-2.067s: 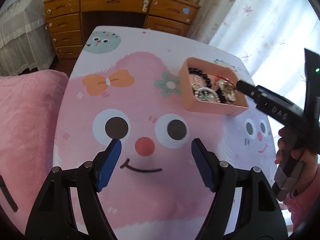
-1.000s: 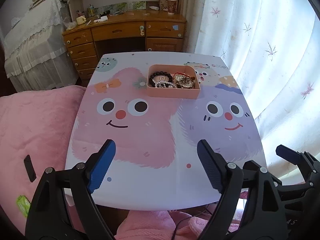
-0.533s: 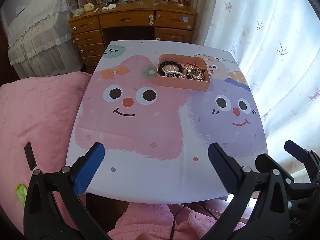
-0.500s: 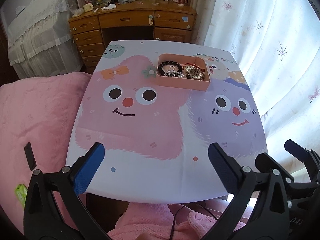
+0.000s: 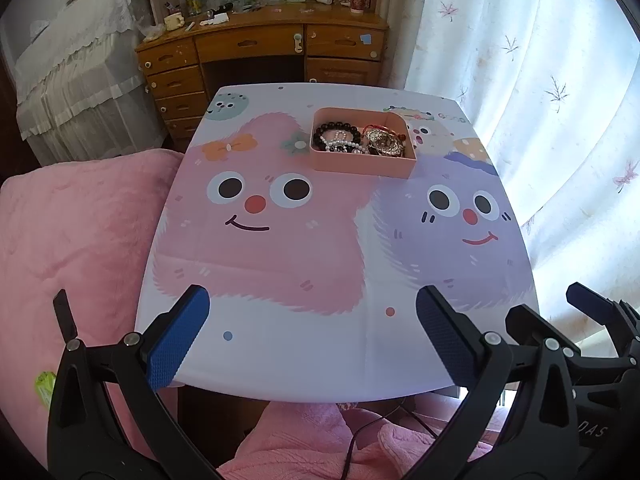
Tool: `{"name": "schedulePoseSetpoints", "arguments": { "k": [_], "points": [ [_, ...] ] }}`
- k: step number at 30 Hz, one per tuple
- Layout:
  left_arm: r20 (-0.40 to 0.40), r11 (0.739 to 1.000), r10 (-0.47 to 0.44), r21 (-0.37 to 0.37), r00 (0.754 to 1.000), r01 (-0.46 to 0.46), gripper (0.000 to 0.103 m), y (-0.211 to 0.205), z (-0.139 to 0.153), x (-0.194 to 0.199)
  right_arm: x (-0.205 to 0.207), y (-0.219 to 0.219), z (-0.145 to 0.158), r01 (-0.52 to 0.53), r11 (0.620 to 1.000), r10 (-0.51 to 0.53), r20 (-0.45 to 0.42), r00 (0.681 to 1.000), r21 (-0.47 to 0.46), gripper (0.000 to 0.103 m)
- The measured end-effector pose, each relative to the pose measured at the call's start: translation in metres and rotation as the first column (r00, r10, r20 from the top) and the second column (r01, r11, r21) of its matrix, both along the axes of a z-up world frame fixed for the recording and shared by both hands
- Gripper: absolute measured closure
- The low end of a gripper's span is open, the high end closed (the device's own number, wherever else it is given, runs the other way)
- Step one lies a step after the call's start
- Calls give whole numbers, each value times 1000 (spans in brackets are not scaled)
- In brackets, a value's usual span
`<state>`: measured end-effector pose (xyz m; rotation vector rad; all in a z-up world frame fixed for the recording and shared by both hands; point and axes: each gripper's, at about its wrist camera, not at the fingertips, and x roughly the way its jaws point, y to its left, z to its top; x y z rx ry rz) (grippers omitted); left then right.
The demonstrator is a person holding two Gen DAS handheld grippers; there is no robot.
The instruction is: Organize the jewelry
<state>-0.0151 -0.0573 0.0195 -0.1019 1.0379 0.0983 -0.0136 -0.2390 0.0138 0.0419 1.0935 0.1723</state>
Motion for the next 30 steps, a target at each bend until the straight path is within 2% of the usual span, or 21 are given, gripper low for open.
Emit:
{"name": "schedulePoseSetpoints", "arguments": {
  "k": [30],
  "points": [
    [30,999,-18,45,999,16,1,-18,10,-7,-8,-17,4,29,1000,-29,11,1000,-2,0]
  ]
}}
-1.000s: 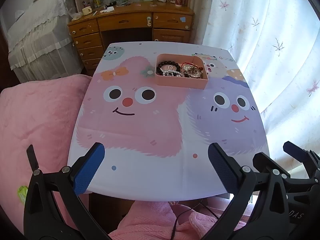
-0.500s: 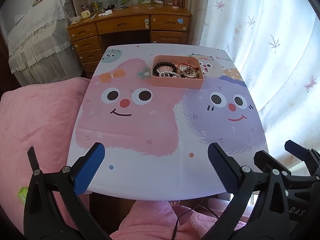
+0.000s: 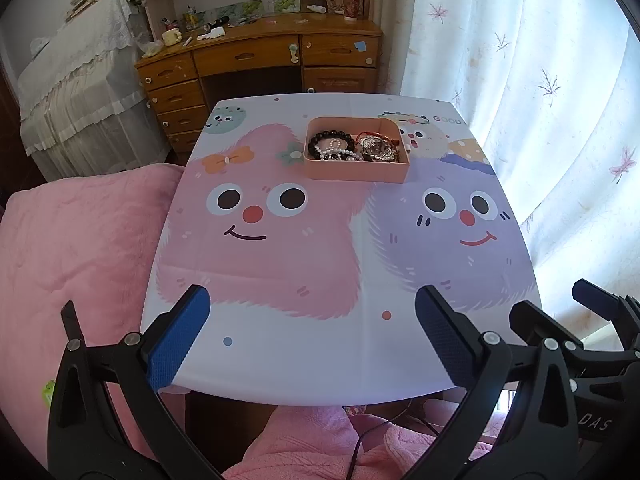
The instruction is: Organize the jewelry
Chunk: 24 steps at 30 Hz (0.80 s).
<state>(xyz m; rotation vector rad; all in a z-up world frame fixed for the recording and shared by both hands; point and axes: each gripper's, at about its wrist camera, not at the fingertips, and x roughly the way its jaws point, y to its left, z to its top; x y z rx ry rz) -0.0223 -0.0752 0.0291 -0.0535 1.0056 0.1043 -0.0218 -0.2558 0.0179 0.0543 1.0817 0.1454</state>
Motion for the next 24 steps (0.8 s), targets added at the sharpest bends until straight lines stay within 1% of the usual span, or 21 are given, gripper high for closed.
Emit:
{"name": "schedulePoseSetpoints", "arguments": {
  "k": [24],
  "points": [
    [-1,1000,-4,3,1000,4,1,-2,1,2,-1,-3,1,1,1000,-1,1,1000,0,0]
  ]
}}
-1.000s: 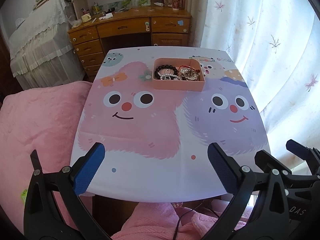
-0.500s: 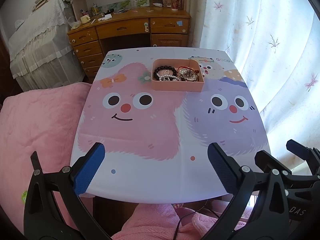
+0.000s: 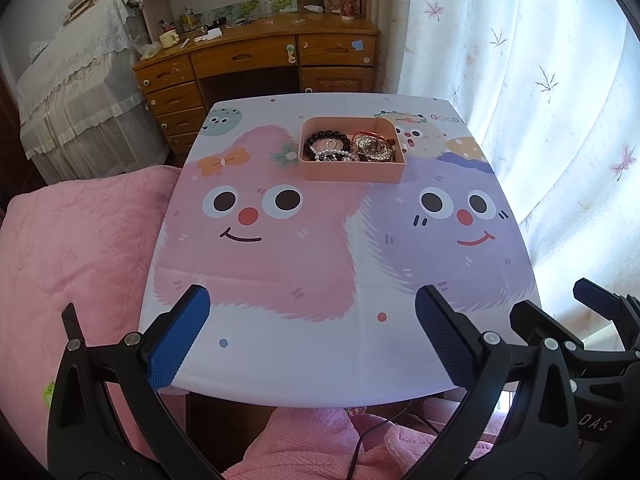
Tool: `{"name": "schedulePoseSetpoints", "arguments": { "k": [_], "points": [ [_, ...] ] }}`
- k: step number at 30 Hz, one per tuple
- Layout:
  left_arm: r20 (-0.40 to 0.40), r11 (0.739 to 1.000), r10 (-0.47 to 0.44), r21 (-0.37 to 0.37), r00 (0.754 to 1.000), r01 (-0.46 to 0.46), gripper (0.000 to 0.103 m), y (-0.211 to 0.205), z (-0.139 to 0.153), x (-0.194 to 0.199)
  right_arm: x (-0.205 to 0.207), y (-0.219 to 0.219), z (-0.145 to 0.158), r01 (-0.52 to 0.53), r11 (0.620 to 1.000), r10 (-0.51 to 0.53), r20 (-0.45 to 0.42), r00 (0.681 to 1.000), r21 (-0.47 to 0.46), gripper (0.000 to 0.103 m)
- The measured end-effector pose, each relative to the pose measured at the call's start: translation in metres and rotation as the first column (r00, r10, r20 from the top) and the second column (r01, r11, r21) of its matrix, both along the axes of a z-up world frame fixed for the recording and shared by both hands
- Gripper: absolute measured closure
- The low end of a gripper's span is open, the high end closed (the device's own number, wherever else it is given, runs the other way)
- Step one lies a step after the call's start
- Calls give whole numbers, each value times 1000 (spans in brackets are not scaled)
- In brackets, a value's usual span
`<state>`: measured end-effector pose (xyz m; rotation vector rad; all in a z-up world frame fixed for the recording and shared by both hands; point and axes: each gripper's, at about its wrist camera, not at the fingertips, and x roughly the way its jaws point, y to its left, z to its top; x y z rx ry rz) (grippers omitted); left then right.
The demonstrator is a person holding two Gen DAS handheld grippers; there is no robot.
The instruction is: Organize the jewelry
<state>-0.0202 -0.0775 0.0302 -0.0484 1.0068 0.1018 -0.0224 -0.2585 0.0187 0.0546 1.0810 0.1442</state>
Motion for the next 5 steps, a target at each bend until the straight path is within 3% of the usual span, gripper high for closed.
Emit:
{"name": "schedulePoseSetpoints", "arguments": {
  "k": [5],
  "points": [
    [2,1000,-4,5,1000,4,1,-1,1,0,0,-2,1,4,1000,-4,2,1000,3,0]
  ]
}}
